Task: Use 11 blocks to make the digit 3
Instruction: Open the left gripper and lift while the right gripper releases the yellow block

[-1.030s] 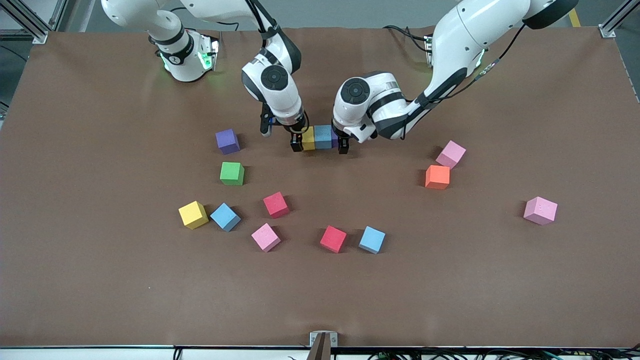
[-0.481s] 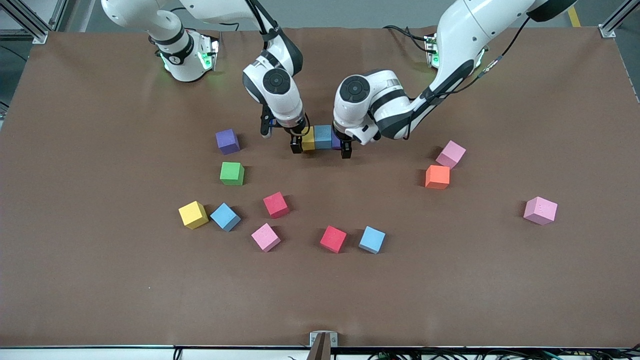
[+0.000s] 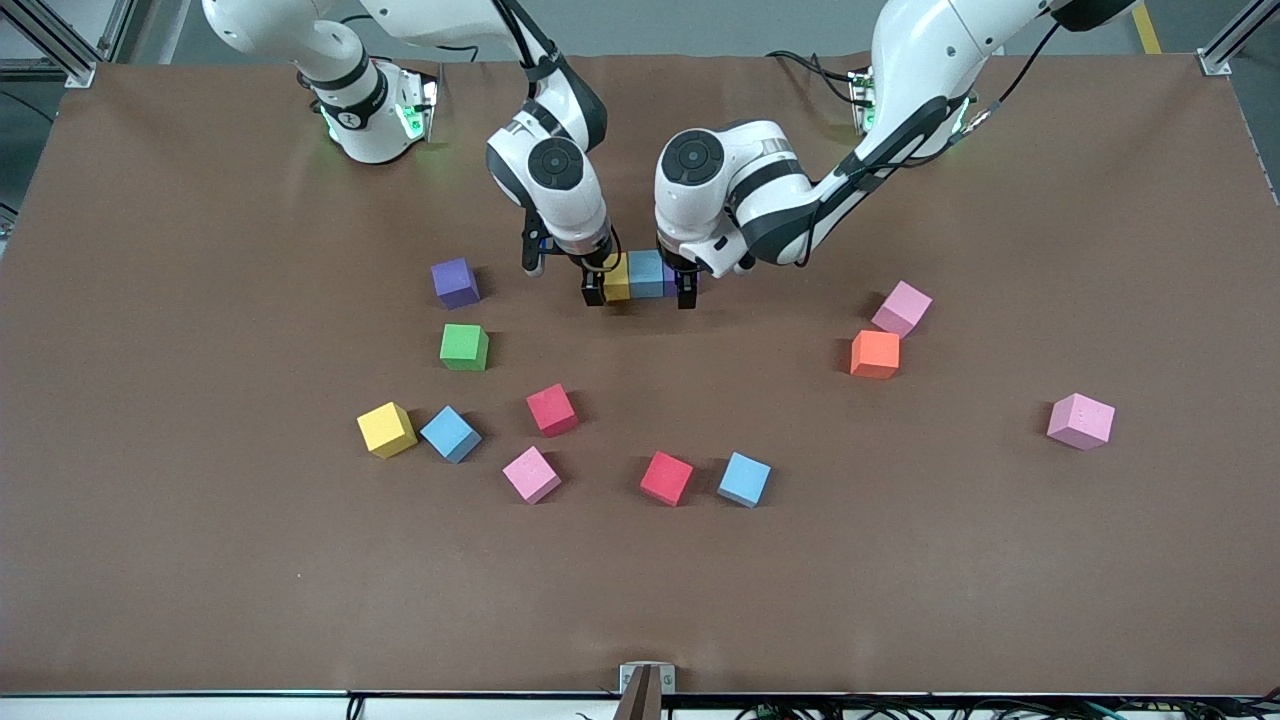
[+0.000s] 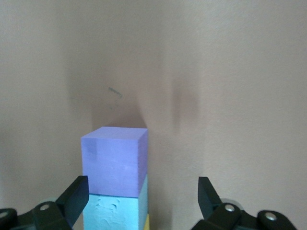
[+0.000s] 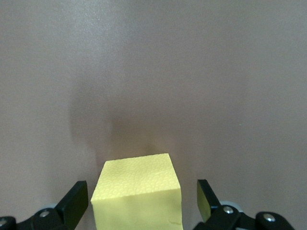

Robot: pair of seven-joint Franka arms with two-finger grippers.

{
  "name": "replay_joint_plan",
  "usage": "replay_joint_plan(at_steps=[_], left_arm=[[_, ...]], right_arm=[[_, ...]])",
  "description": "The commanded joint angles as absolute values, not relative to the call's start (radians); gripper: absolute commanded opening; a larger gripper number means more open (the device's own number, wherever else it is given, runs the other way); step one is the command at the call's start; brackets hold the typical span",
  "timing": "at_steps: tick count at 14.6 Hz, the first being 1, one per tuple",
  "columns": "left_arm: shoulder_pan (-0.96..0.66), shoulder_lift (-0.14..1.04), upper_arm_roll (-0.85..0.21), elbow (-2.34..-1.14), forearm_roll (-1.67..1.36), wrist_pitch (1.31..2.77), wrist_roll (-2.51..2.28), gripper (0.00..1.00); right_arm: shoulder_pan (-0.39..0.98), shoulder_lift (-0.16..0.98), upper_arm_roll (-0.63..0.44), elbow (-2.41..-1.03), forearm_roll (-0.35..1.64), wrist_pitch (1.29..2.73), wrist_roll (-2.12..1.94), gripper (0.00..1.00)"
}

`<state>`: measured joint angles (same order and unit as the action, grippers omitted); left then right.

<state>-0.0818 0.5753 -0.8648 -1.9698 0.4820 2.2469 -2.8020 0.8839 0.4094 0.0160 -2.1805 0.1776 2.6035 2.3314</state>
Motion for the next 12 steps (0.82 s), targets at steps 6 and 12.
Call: replay_joint_plan(at_steps=[6,12], left_arm=[[-0.034,0.571,-0.867,-1.744,0.534,2.053,-2.681,1.00],[0.000,0.618,-0.799,-1.573,0.526,2.037,-2.226,1.00]], right_arm=[[0.887,0.361,0.017,-2.183,0.195,2.534,2.306,1.00],[0.882,0.319,0.014,-2.183,0.195,2.461,2.263,1.00]])
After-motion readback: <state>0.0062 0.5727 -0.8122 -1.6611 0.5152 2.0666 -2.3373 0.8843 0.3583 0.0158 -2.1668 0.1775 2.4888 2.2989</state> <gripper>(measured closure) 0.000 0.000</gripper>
